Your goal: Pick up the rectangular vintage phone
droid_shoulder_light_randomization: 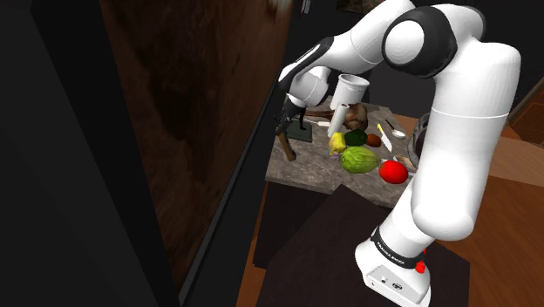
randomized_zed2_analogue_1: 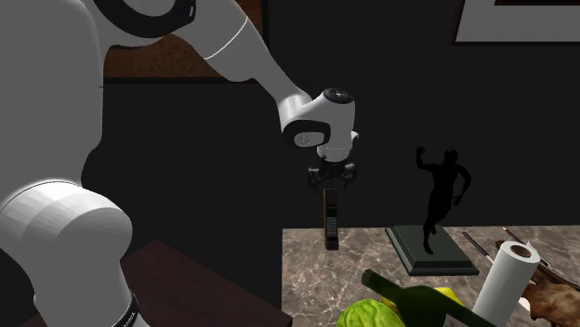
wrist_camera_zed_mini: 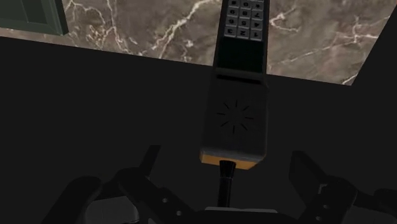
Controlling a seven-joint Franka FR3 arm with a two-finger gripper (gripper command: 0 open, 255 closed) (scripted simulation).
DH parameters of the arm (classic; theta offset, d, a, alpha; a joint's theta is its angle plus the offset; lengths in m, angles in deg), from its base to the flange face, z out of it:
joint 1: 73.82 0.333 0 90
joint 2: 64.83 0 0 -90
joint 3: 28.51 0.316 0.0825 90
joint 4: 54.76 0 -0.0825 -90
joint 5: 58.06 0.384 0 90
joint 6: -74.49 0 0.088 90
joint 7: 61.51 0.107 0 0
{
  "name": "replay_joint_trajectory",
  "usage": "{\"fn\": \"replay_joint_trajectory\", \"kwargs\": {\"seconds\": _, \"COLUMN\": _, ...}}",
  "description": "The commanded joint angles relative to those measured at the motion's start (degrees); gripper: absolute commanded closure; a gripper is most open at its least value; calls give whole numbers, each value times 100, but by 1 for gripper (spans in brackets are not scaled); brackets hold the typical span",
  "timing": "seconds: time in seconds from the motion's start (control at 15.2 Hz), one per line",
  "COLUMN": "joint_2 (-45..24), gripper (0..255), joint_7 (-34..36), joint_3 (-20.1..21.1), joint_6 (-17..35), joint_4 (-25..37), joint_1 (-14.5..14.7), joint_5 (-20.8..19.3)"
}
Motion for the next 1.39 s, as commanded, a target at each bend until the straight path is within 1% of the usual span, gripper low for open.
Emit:
{"fn": "replay_joint_trajectory", "kwargs": {"seconds": 0.0, "joint_2": -79, "gripper": 0, "joint_7": -98, "joint_3": 49, "joint_6": 52, "joint_4": 7, "joint_1": -38, "joint_5": 111}}
{"fn": "replay_joint_trajectory", "kwargs": {"seconds": 0.07, "joint_2": -79, "gripper": 0, "joint_7": -98, "joint_3": 49, "joint_6": 52, "joint_4": 7, "joint_1": -38, "joint_5": 111}}
{"fn": "replay_joint_trajectory", "kwargs": {"seconds": 0.13, "joint_2": -84, "gripper": 255, "joint_7": -94, "joint_3": 50, "joint_6": 49, "joint_4": 14, "joint_1": -38, "joint_5": 110}}
{"fn": "replay_joint_trajectory", "kwargs": {"seconds": 0.73, "joint_2": -79, "gripper": 255, "joint_7": -98, "joint_3": 49, "joint_6": 52, "joint_4": 7, "joint_1": -39, "joint_5": 111}}
{"fn": "replay_joint_trajectory", "kwargs": {"seconds": 1.32, "joint_2": 449, "gripper": 255, "joint_7": 530, "joint_3": -257, "joint_6": -338, "joint_4": 20, "joint_1": 178, "joint_5": -615}}
